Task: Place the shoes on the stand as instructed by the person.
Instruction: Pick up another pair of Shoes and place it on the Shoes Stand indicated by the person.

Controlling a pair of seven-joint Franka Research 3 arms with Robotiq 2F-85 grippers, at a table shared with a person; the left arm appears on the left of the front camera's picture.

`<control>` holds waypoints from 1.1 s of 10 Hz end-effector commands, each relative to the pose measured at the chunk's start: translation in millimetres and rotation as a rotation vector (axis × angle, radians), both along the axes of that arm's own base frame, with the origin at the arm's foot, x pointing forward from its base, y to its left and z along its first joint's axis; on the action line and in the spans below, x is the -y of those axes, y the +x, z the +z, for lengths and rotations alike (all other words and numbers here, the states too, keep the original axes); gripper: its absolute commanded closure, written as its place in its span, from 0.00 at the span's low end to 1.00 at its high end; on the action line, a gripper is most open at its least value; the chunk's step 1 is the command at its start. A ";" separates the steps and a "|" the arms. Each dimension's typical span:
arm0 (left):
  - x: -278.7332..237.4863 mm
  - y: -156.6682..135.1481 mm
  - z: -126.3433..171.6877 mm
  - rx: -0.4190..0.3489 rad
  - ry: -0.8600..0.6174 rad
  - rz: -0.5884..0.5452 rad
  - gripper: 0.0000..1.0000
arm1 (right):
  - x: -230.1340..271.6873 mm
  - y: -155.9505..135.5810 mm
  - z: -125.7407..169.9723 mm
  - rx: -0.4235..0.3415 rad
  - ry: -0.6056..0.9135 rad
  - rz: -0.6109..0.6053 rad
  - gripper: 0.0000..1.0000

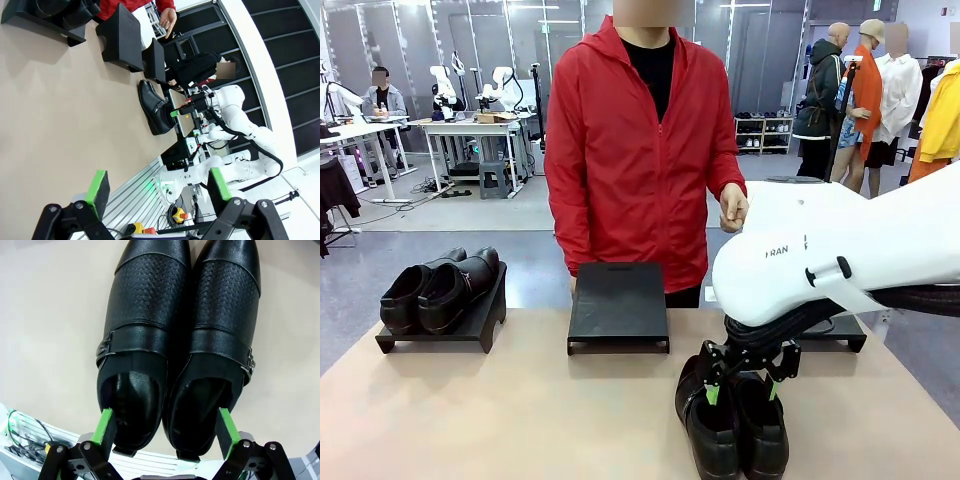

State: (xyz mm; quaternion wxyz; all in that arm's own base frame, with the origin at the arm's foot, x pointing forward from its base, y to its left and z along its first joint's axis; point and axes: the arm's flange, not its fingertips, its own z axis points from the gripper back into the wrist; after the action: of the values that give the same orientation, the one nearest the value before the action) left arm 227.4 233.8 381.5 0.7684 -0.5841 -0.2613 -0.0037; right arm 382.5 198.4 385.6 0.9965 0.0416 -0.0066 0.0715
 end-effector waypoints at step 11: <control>1.9 -1.2 0.6 0.031 -0.009 -0.004 0.00 | -13.2 8.3 -65.9 -0.044 -0.055 -0.031 0.02</control>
State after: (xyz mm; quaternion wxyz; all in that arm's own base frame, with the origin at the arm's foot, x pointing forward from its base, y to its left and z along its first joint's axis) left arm 227.4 233.9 381.5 0.7684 -0.5841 -0.2613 -0.0037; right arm 390.7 202.0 324.4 0.9968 0.0298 0.0254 0.0691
